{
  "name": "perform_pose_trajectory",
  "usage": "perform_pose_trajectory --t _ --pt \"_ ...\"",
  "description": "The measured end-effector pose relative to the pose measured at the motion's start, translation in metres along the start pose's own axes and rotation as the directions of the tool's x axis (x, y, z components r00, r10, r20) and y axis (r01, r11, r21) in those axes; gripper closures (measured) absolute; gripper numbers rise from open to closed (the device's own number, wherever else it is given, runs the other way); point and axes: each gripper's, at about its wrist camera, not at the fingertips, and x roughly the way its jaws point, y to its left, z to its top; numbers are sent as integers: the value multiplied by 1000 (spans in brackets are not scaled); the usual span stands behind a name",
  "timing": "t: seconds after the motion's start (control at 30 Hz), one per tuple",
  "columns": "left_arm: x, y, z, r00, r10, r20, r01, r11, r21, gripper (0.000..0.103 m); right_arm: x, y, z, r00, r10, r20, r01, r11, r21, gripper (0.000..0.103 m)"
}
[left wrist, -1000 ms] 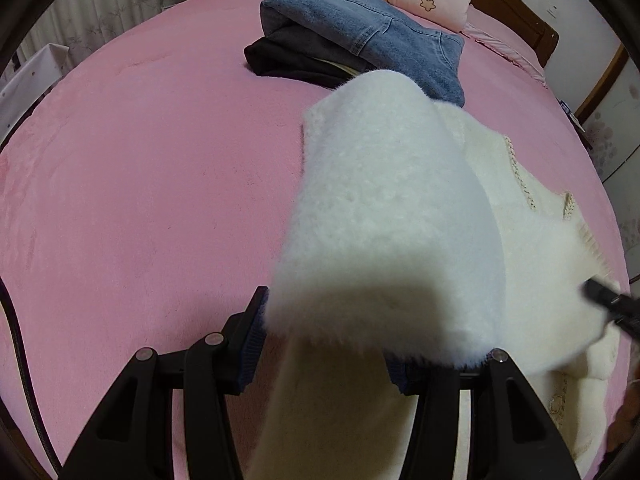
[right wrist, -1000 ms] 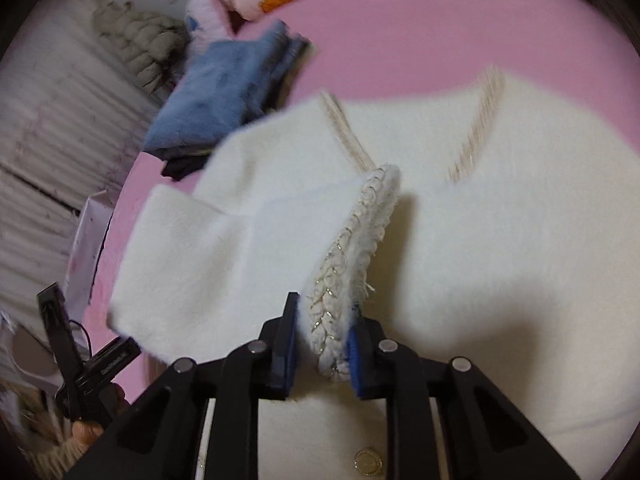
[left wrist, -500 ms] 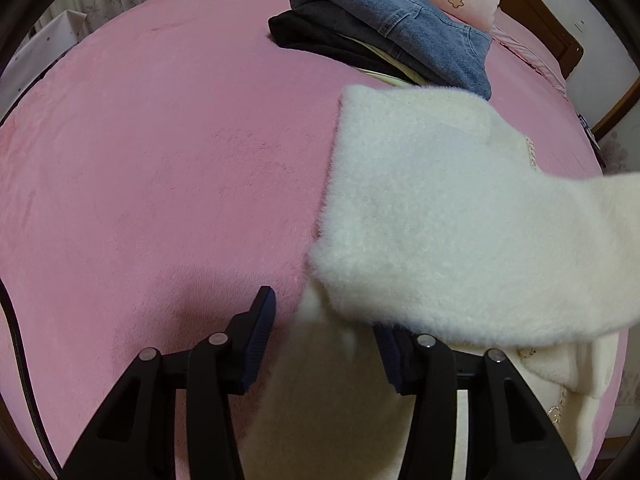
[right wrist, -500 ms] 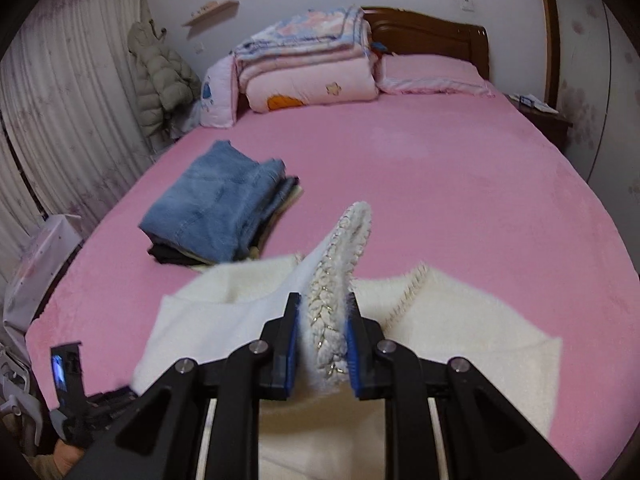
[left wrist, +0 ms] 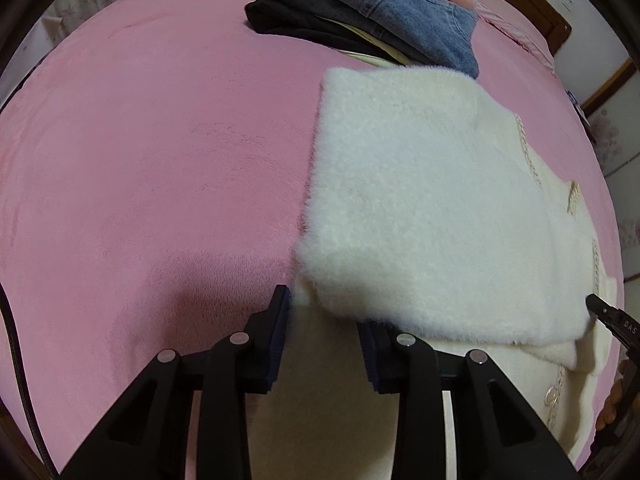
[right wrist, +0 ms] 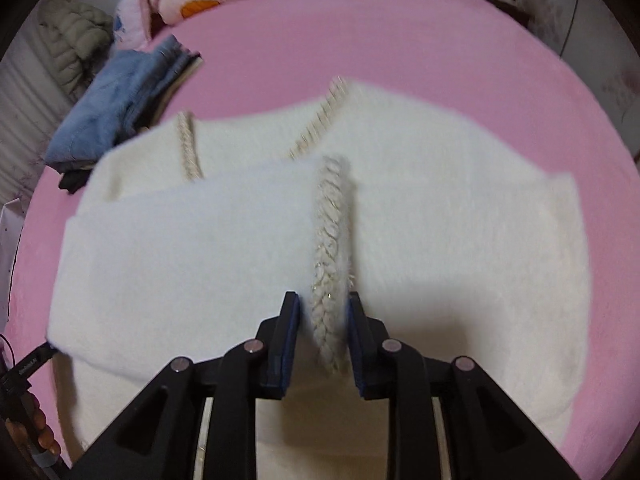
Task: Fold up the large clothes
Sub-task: 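Grasp the braided front edge with the right gripper while the left gripper lays the sleeve down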
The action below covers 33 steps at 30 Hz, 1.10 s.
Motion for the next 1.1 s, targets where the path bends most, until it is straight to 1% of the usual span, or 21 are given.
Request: perform_pose_trajectory --t 0.07,0.13,0.23,0.27,0.3,0.4,0.5,0.57,0.7,0.77,0.8,0.97,1.03,1.07,1.1 --pt "-4 -2 3 1000 -6 -15 7 999 44 62 0 -6 -1 999 38 -21 -38 999 -13 77" --pt "-11 -5 4 1000 -16 -21 18 995 96 58 -5 -6 1 999 38 -33 -40 998 -57 68" --pt "-26 -9 7 999 -29 -27 34 983 179 57 -16 -2 7 998 50 -35 -53 993 -109 64" --pt "-30 -11 9 999 -33 -26 38 980 197 54 -20 -1 11 998 53 -38 -58 991 -119 64" --pt "-35 -12 13 999 -44 -26 49 976 214 48 -22 -1 13 998 59 -38 -63 991 -122 64" --pt "-49 -14 29 996 -91 4 88 971 221 36 -23 2 26 996 81 -31 -84 990 -114 64" --pt "-59 -19 49 991 -126 34 116 970 215 35 -18 3 39 996 87 -20 -88 991 -102 64" --pt "-57 -23 62 990 -129 49 116 970 214 35 -13 4 46 997 82 -15 -83 992 -99 64" --pt "-32 -28 98 992 -114 56 100 971 218 35 1 2 57 998 62 -10 -63 995 -77 64" --pt "-15 -30 110 994 -104 42 93 971 221 35 10 -1 63 999 53 -2 -53 997 -56 64" --pt "-1 -31 118 996 -87 27 79 973 215 35 14 -3 65 999 55 -1 -55 998 -44 64" --pt "47 -33 137 999 -40 -32 47 973 225 35 34 -9 70 996 83 -10 -83 997 -1 64" --pt "59 -34 141 997 -55 -46 64 975 214 36 36 -8 70 995 97 8 -97 995 -18 64" --pt "61 -34 142 997 -66 -46 74 976 205 40 36 -8 69 994 106 17 -106 994 -29 64" --pt "62 -34 144 996 -74 -40 80 977 196 43 36 -7 69 994 107 21 -107 993 -41 67"
